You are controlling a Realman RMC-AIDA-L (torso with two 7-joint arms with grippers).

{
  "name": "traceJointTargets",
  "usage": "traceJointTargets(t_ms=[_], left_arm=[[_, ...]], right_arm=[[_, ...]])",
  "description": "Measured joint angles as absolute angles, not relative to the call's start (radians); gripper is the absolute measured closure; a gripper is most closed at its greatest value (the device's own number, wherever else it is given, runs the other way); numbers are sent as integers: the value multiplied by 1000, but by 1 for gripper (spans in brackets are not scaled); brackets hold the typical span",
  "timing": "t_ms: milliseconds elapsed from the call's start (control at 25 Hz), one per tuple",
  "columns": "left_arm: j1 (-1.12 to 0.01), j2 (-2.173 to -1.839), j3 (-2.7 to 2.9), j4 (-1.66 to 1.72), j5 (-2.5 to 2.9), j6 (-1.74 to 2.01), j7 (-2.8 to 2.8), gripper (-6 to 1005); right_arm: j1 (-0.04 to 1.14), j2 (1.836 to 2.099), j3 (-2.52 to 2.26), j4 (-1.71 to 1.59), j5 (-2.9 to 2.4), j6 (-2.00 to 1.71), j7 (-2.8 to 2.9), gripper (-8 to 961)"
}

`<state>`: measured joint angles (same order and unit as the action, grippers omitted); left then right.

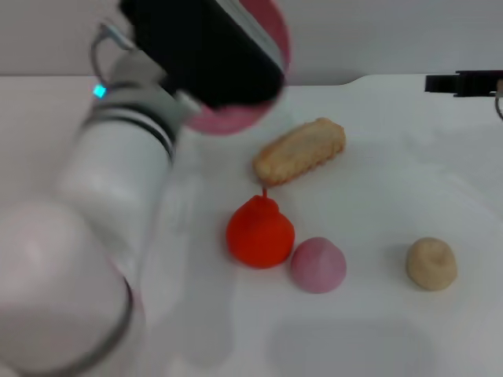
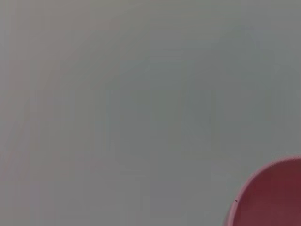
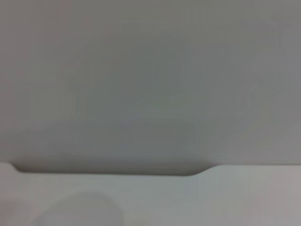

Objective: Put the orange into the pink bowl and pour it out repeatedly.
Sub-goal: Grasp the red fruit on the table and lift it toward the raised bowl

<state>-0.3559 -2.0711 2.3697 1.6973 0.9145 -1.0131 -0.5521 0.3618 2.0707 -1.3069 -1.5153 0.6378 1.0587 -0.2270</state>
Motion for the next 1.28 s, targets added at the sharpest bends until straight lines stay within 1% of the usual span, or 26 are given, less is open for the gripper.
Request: traceJointTargets(t_ms=[120, 200, 240, 320, 440, 640, 800, 920, 1080, 1280], left_arm=[[-382, -2070, 2220, 1783, 619, -1111, -441, 952], [-382, -2070, 2220, 1783, 619, -1111, -441, 953], [-418, -2066, 2100, 1806, 425, -1216, -391, 953], [-435, -2065, 2035, 1801, 351, -1275, -368, 953], [-450, -2064, 1925, 1782, 292, -1367, -332, 953], [-463, -2064, 1859, 1743, 284, -1408, -320, 953], [-469, -2063, 1833, 1720, 278, -1412, -315, 953], [-494, -2063, 1805, 1661, 264, -1406, -315, 953], [-524, -2063, 1801, 1606, 256, -1399, -316, 953], [-535, -2063, 1799, 1592, 254, -1397, -320, 953]], right_arm=[[372, 2070, -1318, -1508, 636, 1063, -227, 360], [379, 2071, -1330, -1503, 635, 1064, -227, 361], [386, 2071, -1343, -1501, 635, 1064, -228, 361], [389, 2071, -1352, -1500, 635, 1064, -228, 361], [405, 2071, -1390, -1484, 634, 1062, -230, 361], [457, 2075, -1465, -1398, 637, 1012, -233, 360], [528, 2077, -1534, -1271, 651, 951, -228, 360], [595, 2078, -1596, -1162, 722, 885, -227, 361], [620, 2079, -1646, -1120, 785, 833, -229, 360], [641, 2080, -1714, -1094, 838, 819, -230, 358]])
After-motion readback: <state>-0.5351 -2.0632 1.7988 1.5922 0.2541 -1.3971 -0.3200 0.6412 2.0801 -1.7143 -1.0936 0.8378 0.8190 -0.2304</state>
